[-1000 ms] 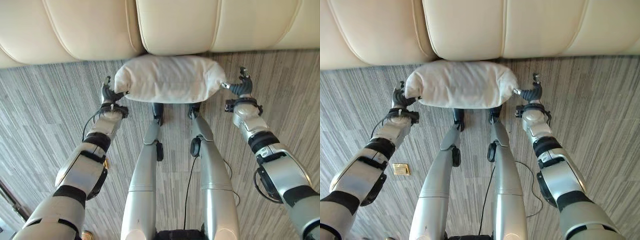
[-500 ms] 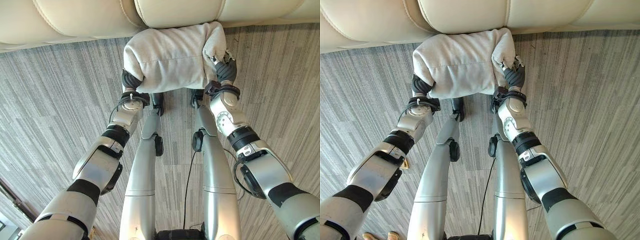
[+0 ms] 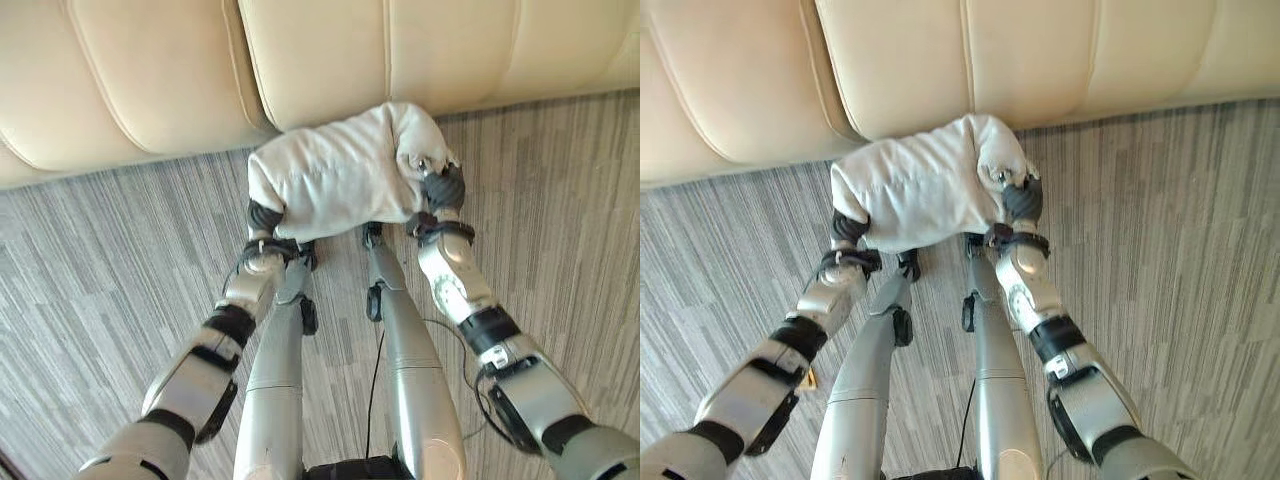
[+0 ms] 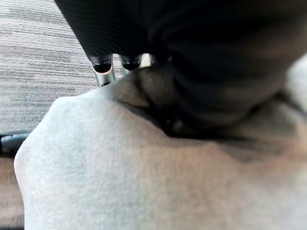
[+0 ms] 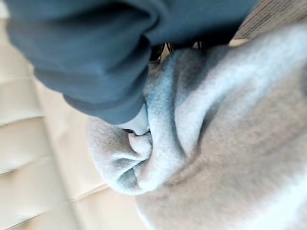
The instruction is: Pick up all the scattered cushions and arrange them neatly on the sofa.
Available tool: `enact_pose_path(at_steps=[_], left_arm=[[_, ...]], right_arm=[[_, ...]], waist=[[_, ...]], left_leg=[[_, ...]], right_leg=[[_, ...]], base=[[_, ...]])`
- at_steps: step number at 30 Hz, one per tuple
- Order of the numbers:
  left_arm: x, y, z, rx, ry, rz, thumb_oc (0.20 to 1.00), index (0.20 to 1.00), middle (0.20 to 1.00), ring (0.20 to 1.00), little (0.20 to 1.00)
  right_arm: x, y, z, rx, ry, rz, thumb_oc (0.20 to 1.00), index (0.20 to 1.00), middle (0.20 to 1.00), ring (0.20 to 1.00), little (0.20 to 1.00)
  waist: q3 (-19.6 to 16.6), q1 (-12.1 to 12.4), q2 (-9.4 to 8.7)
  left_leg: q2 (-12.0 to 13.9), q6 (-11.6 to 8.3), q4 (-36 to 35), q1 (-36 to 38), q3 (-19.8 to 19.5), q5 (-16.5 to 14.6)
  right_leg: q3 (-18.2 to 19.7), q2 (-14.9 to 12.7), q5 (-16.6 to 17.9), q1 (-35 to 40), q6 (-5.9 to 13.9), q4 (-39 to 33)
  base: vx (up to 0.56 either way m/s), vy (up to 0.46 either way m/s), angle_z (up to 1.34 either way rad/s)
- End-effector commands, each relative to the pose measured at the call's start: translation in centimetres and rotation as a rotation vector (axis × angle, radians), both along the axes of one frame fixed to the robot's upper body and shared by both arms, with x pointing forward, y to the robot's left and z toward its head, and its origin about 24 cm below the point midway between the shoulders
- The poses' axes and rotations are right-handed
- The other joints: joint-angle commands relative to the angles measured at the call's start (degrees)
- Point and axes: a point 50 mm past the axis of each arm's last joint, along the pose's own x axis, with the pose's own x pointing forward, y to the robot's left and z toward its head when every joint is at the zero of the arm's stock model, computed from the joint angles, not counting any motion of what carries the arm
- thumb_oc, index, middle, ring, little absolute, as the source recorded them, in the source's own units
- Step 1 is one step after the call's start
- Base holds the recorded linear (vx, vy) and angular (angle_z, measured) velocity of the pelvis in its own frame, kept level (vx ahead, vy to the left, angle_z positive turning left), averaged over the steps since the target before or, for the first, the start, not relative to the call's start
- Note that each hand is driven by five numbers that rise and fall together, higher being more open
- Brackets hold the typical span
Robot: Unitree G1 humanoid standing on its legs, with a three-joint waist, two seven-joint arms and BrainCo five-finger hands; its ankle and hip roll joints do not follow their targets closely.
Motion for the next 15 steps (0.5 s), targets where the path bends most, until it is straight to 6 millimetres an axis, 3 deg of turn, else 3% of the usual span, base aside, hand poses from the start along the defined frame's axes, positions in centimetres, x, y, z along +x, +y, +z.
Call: enact_pose_path(at_steps=[1,4,9,15], left_arm=[[-0.6,-6.3,3.9,-0.115,-0.235,-0.236,0.2,0.2,0.2,0.2,0.2],[-3.1,-5.1,1.9,-0.155,-0.221,-0.255,0.2,0.2,0.2,0.2,0.2],[-5.1,-4.3,0.0,-0.21,-0.183,-0.264,0.2,0.2,0.2,0.2,0.2],[-7.1,-3.4,-1.0,-0.261,-0.165,-0.256,0.2,0.2,0.2,0.2,0.2]], right_arm=[[-1.8,4.3,0.9,-0.068,-0.128,0.21,0.2,0.2,0.2,0.2,0.2],[-3.2,2.3,-3.3,-0.142,0.01,0.188,0.2,0.2,0.2,0.2,0.2],[-4.7,1.7,-6.1,-0.103,0.108,0.203,0.2,0.2,0.2,0.2,0.2],[-6.0,1.4,-7.3,-0.094,0.145,0.216,0.2,0.2,0.2,0.2,0.2]], waist=[[-6.2,2.9,0.88],[-8.4,3.7,0.45],[-11.3,4.6,0.36],[-16.2,5.6,0.3]], left_leg=[[2.0,-5.68,-3.7,4.7,-3.7,-3.1],[2.1,-5.53,-7.4,14.3,-3.7,-3.1],[2.3,-5.3,-12.7,23.6,-3.4,-2.5],[2.2,-4.21,-15.9,34.4,-3.0,-3.6]], right_leg=[[-2.6,-0.9,-11.9,5.4,3.66,2.4],[-3.8,-1.0,-11.8,15.5,4.0,-1.4],[-4.9,-0.9,-11.3,24.6,4.55,-5.1],[-5.2,-1.0,-11.2,35.5,5.47,-9.3]], base=[[0.04,-0.023,-0.01],[0.07,-0.014,-0.01],[0.09,0.015,0.03],[0.09,0.073,0.01]])
